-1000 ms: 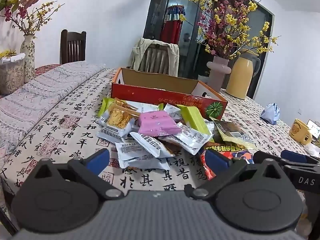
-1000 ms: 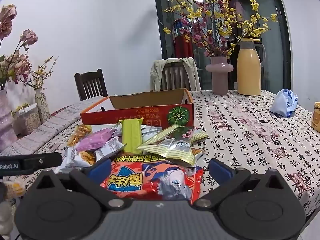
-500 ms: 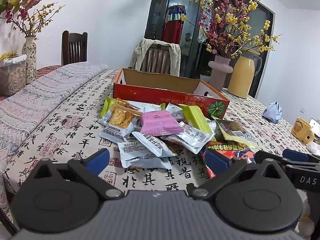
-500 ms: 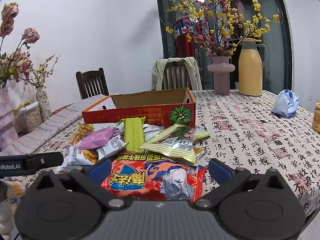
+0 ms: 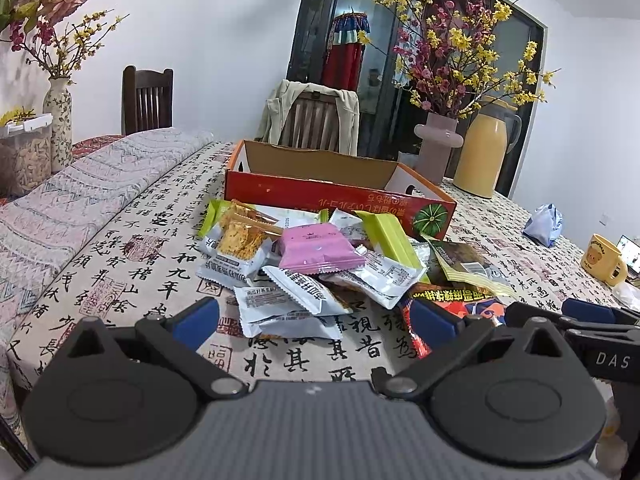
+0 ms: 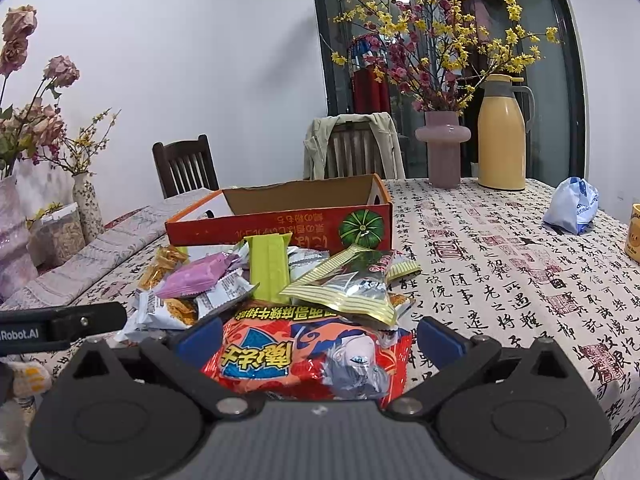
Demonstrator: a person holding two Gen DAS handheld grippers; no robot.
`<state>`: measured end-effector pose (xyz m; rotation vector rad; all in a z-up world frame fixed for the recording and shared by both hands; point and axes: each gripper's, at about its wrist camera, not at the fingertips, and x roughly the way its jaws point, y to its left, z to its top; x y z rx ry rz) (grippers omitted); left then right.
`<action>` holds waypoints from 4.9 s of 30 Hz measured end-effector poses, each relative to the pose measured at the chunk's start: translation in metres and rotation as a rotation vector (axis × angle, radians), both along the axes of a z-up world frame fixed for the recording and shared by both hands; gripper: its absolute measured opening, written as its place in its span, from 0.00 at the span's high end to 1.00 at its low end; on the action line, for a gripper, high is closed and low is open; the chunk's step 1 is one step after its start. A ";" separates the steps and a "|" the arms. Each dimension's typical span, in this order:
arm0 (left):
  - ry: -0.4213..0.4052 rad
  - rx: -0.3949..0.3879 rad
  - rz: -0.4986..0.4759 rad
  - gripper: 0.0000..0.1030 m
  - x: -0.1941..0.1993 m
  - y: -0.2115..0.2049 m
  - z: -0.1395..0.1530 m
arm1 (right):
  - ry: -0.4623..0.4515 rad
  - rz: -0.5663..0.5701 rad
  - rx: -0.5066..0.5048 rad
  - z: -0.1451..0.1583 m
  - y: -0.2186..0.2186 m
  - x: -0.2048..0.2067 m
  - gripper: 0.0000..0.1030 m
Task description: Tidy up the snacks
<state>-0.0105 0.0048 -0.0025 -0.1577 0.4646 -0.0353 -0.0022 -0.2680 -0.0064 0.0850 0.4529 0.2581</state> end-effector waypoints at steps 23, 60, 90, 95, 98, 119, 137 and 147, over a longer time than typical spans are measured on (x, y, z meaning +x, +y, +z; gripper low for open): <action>0.011 -0.002 -0.002 0.00 -0.002 0.001 -0.002 | 0.006 0.010 -0.001 0.000 0.003 -0.002 0.00; 0.015 0.020 0.023 0.00 0.018 0.006 0.002 | 0.023 0.012 -0.017 0.001 0.008 0.013 0.00; 0.067 0.010 0.089 0.00 0.093 0.037 0.006 | 0.474 -0.004 0.061 -0.014 -0.004 0.193 0.29; 0.067 0.013 0.090 0.00 0.096 0.038 0.005 | 0.434 0.001 0.071 -0.011 -0.009 0.189 0.49; 0.065 0.021 0.089 0.00 0.099 0.040 0.005 | 0.407 0.006 0.091 -0.012 -0.015 0.186 0.60; 0.168 0.077 0.006 0.43 0.146 0.055 -0.011 | 0.192 -0.027 0.250 -0.003 -0.049 0.164 0.69; 0.093 0.066 -0.008 0.63 0.133 0.058 0.010 | 0.121 -0.007 0.250 0.008 -0.046 0.159 0.69; -0.009 0.076 0.016 0.63 0.152 0.045 0.054 | 0.024 0.030 0.252 0.048 -0.030 0.175 0.69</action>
